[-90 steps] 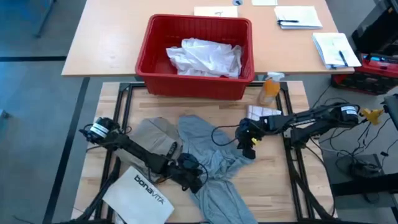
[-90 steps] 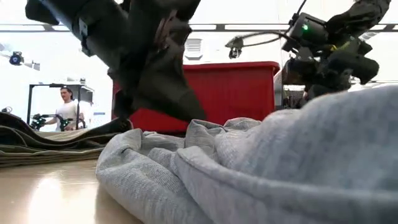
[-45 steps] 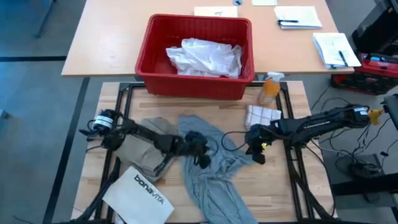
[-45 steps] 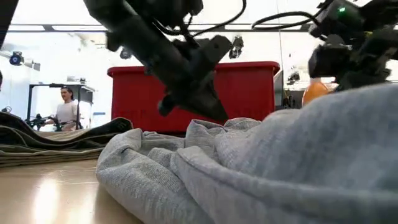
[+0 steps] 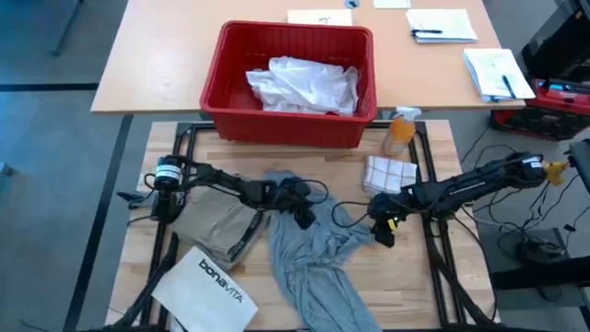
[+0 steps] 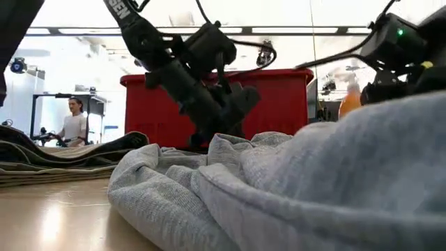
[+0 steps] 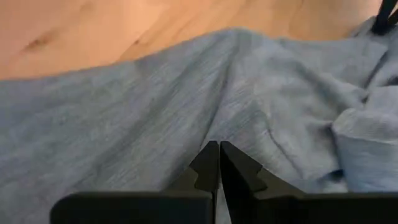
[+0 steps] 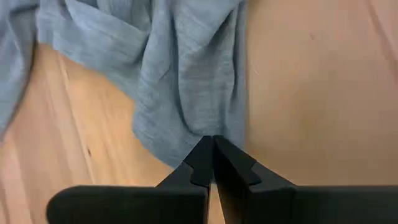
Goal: Fold laundry
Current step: Fold the gray shirt
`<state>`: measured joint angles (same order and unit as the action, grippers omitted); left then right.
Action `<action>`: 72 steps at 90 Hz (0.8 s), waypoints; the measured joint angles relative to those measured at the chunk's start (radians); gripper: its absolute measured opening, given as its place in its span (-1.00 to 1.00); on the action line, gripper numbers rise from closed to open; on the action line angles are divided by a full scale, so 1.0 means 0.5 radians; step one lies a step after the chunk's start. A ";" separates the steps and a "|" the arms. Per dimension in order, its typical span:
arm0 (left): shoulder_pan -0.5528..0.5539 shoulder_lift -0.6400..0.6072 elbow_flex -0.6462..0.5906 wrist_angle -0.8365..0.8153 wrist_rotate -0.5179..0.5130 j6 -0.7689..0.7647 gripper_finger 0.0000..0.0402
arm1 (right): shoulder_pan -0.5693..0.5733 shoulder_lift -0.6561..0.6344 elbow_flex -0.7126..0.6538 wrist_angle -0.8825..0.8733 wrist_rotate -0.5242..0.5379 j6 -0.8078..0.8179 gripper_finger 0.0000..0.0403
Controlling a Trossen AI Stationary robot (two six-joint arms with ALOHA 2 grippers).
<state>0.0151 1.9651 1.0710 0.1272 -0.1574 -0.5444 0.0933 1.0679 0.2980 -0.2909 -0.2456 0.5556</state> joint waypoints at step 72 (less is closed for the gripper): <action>0.002 0.027 0.000 -0.007 -0.035 -0.088 -1.00 | 0.093 -0.051 -0.057 0.010 -0.056 0.362 -1.00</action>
<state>0.0162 1.9785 1.0710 0.1238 -0.1748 -0.5886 0.1396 1.0426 0.2697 -0.2857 -0.2735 0.7367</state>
